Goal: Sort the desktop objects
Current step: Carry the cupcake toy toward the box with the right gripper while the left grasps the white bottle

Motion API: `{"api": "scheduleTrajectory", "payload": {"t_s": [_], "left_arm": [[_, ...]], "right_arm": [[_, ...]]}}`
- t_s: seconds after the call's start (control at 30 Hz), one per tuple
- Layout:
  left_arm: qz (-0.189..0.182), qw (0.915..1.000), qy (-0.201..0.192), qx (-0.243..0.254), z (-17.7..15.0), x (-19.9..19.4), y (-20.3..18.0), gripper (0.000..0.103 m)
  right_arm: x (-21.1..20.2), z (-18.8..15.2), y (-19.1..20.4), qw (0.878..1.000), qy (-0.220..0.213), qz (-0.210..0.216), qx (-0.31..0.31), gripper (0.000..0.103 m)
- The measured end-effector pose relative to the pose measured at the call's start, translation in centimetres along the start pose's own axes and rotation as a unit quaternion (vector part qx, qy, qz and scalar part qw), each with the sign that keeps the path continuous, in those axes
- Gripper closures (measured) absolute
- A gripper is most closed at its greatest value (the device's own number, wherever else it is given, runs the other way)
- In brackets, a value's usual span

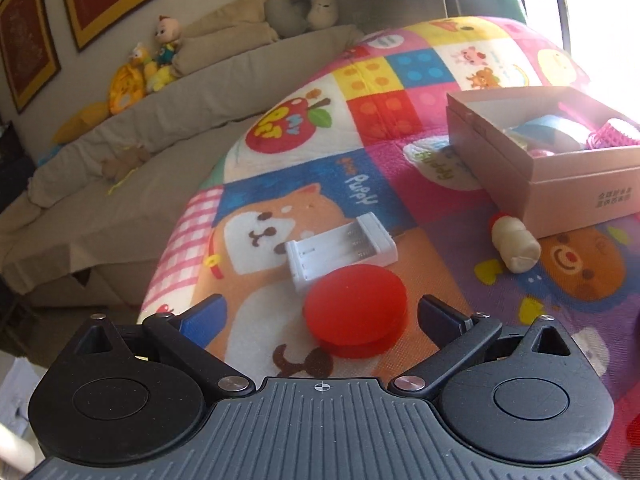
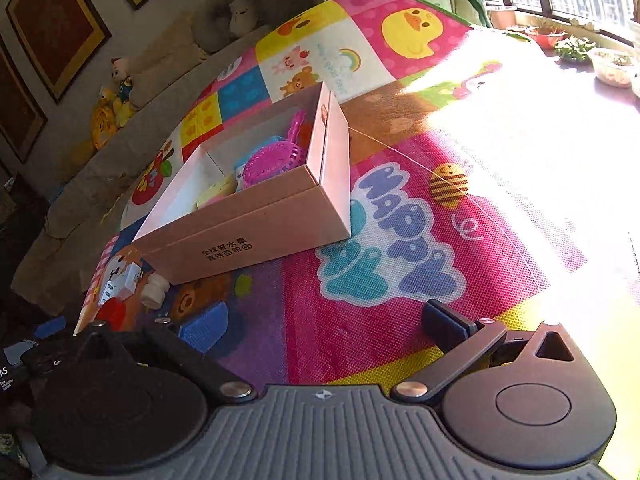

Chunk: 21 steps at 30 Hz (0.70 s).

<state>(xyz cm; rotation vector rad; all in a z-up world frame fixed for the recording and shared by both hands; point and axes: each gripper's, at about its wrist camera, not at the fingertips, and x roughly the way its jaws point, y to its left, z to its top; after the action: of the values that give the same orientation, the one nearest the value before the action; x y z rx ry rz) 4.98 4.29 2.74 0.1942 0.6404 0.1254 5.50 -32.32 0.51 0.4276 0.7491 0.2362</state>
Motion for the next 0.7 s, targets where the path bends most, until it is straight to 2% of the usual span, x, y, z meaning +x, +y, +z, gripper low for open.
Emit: {"api": "scheduleTrajectory", "payload": {"t_s": [0.07, 0.13, 0.2, 0.27, 0.33, 0.43, 0.5, 0.53, 0.57, 0.63, 0.7], "left_arm": [[-0.045, 0.9986, -0.006, -0.025, 0.2, -0.8, 0.0, 0.000], [-0.077, 0.9964, -0.018, -0.031, 0.5, -1.4, -1.0, 0.000], [-0.101, 0.9943, -0.031, -0.014, 0.7, -1.8, -2.6, 0.000], [-0.126, 0.9913, -0.036, 0.006, 0.9, -1.7, -4.5, 0.009], [-0.143, 0.9891, -0.029, 0.018, 1.3, -1.1, -5.8, 0.019], [-0.143, 0.9892, -0.020, 0.022, 2.1, 0.7, -7.6, 0.021], [-0.133, 0.9910, -0.005, 0.017, 2.5, 2.2, -8.2, 0.037], [-0.134, 0.9908, 0.005, 0.011, 2.6, 2.9, -8.3, 0.049], [-0.140, 0.9900, 0.013, 0.004, 2.7, 3.3, -8.2, 0.056], [-0.148, 0.9888, 0.019, 0.001, 2.5, 3.7, -8.1, 0.066], [-0.144, 0.9894, 0.016, 0.010, 2.0, 3.3, -7.9, 0.072]], "right_arm": [[0.1, -0.1, -0.2, 1.000, -0.008, 0.002, 0.011, 0.000], [0.4, -0.4, 0.5, 1.000, -0.012, -0.010, -0.012, 0.000], [0.8, -1.1, 1.8, 0.997, -0.014, -0.038, -0.062, 0.000], [1.2, -1.6, 2.9, 0.993, -0.011, -0.065, -0.097, 0.000], [1.5, -1.6, 3.3, 0.991, -0.006, -0.077, -0.109, 0.000], [1.3, -1.5, 2.8, 0.993, -0.011, -0.067, -0.098, 0.000], [1.0, -1.4, 2.4, 0.994, -0.015, -0.057, -0.087, 0.000], [0.9, -1.4, 2.1, 0.995, -0.017, -0.051, -0.081, 0.000], [0.8, -1.4, 2.0, 0.996, -0.020, -0.047, -0.077, 0.000], [0.5, -1.3, 1.3, 0.997, -0.026, -0.032, -0.061, 0.000], [0.4, -1.2, 0.9, 0.998, -0.027, -0.021, -0.049, 0.000]]}}
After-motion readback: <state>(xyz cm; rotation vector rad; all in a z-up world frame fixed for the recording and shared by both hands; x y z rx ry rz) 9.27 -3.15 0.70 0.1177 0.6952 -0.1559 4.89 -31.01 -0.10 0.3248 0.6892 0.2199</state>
